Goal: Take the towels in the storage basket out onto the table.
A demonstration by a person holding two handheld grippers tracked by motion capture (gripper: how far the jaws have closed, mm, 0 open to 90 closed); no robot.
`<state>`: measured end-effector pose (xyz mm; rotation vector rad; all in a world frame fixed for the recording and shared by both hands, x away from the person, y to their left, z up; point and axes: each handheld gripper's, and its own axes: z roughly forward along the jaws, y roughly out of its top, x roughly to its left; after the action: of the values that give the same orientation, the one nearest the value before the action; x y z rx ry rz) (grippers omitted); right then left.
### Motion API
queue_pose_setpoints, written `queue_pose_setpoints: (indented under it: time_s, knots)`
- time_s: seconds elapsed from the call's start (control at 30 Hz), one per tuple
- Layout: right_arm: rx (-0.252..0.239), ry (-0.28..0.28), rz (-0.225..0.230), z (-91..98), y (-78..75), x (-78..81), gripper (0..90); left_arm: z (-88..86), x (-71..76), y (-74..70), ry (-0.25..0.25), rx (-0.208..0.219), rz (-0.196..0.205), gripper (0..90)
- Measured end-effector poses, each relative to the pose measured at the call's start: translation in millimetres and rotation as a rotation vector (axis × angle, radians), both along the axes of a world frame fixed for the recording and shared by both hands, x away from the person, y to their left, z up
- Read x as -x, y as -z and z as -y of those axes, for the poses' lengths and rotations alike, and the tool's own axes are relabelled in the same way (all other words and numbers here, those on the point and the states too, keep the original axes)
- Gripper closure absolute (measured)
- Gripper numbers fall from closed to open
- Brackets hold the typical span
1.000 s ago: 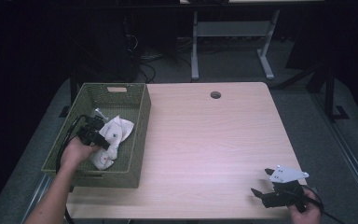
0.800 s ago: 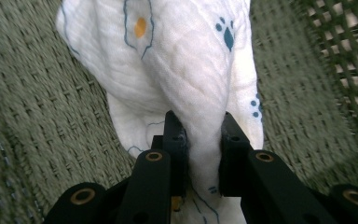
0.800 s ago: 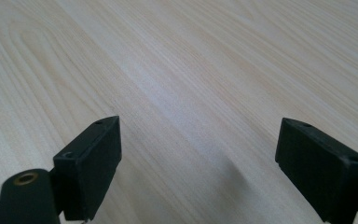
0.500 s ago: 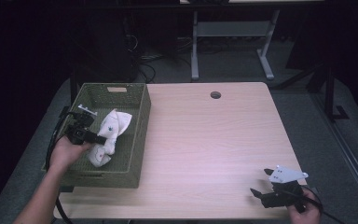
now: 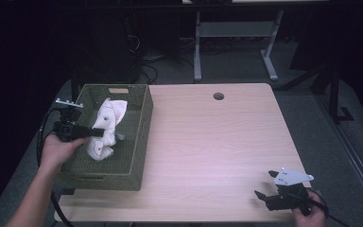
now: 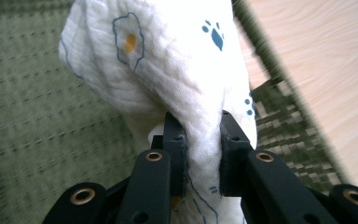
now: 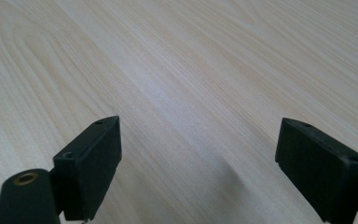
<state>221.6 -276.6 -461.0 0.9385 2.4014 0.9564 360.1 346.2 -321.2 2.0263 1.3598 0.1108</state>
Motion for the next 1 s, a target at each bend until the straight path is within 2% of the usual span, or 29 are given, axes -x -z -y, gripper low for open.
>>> queue_pose_setpoints:
  time_s: [0.03, 0.07, 0.17, 0.2, 0.3, 0.33, 0.57, 0.7, 1.0]
  knots:
    - [0.000, 0.000, 0.000, 0.0, 0.0, 0.0, 14.0, 0.0, 0.0, 0.0, 0.000, 0.000, 0.000, 76.9]
    - [-0.001, 0.001, 0.000, -0.2, -0.1, 0.1, 14.0, -0.4, 1.0, -4.4, -0.003, 0.031, 0.008, 76.9]
    - [-0.001, 0.001, 0.001, -0.2, -0.1, 0.0, 14.0, -1.4, 1.5, -8.5, 0.001, 0.055, 0.017, 76.9]
    - [-0.001, 0.001, 0.001, 0.0, -0.1, -0.1, 14.0, -1.9, 2.2, -11.8, -0.005, 0.088, 0.021, 76.9]
    - [-0.003, 0.002, 0.000, 0.1, -0.1, 0.0, 14.0, -0.8, 3.5, -15.6, 0.003, 0.097, 0.030, 76.9]
    - [-0.006, 0.004, -0.002, 0.4, -0.2, 0.2, 14.0, 1.3, 4.2, -19.0, 0.017, 0.116, 0.037, 76.9]
    - [-0.005, 0.005, -0.001, 0.8, -0.5, 0.4, 14.0, 8.1, 5.0, -33.8, 0.042, 0.176, 0.063, 76.9]
    - [-0.005, 0.005, 0.000, 0.7, -0.5, 0.1, 14.0, 15.1, 6.0, -48.9, 0.064, 0.185, 0.088, 76.9]
    - [-0.006, 0.007, -0.001, 0.9, -0.8, 0.5, 14.0, 31.7, 7.7, -68.7, 0.111, 0.202, 0.115, 76.9]
